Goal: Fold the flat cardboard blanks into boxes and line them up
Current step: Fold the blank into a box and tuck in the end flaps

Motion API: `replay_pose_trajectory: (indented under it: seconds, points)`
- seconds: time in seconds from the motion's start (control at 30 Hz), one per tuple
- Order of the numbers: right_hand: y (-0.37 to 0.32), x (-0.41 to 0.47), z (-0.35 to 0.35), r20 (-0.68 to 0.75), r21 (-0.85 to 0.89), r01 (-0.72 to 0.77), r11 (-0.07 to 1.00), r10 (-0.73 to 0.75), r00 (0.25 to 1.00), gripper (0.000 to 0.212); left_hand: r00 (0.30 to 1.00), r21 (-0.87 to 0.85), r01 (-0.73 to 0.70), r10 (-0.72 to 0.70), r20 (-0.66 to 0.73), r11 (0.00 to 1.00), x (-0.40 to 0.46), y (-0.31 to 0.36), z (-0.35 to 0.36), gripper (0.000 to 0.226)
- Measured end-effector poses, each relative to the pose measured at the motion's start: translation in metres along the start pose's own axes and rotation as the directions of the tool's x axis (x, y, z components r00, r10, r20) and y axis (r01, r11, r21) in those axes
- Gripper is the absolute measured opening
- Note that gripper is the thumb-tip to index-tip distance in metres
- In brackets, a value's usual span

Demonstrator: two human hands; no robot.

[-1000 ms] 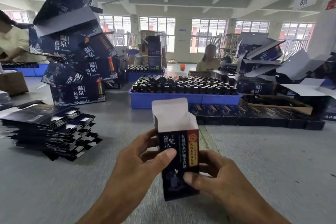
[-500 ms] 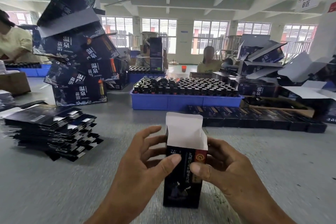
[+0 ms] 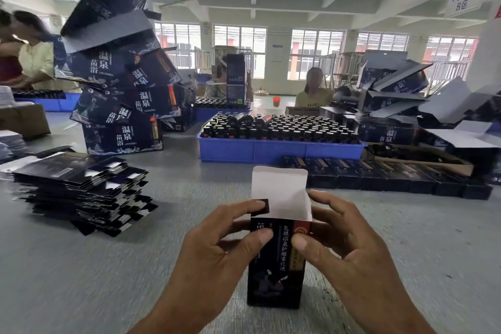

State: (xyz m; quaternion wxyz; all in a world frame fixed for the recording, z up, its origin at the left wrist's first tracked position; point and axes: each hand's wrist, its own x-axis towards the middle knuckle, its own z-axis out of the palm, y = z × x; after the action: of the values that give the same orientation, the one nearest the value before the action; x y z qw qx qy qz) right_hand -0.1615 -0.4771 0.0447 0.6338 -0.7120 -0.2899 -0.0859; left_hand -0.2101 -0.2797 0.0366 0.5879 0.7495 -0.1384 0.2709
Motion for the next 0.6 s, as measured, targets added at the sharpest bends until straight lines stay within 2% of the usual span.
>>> replay_pose_trajectory:
  seconds: [0.23, 0.4, 0.6]
  points:
    - [0.0015, 0.0001, -0.0029, 0.046, -0.050, 0.034, 0.998, -0.032, 0.998, 0.049, 1.000, 0.010, 0.004, -0.004, -0.012, 1.000, 0.0005, -0.0002, -0.0009, 0.031]
    - [-0.0009, -0.0003, -0.0041, 0.059, -0.043, 0.067, 0.997, -0.065, 0.996, 0.032, 0.997, 0.064, -0.069, 0.071, -0.037, 0.996, 0.0009, 0.0015, -0.0015, 0.022]
    - [-0.0055, -0.0027, -0.0002, 0.017, -0.026, 0.103, 0.994, -0.103, 0.995, 0.028, 0.987, 0.136, -0.126, 0.138, -0.083, 0.983, 0.0002, 0.0072, -0.0010, 0.021]
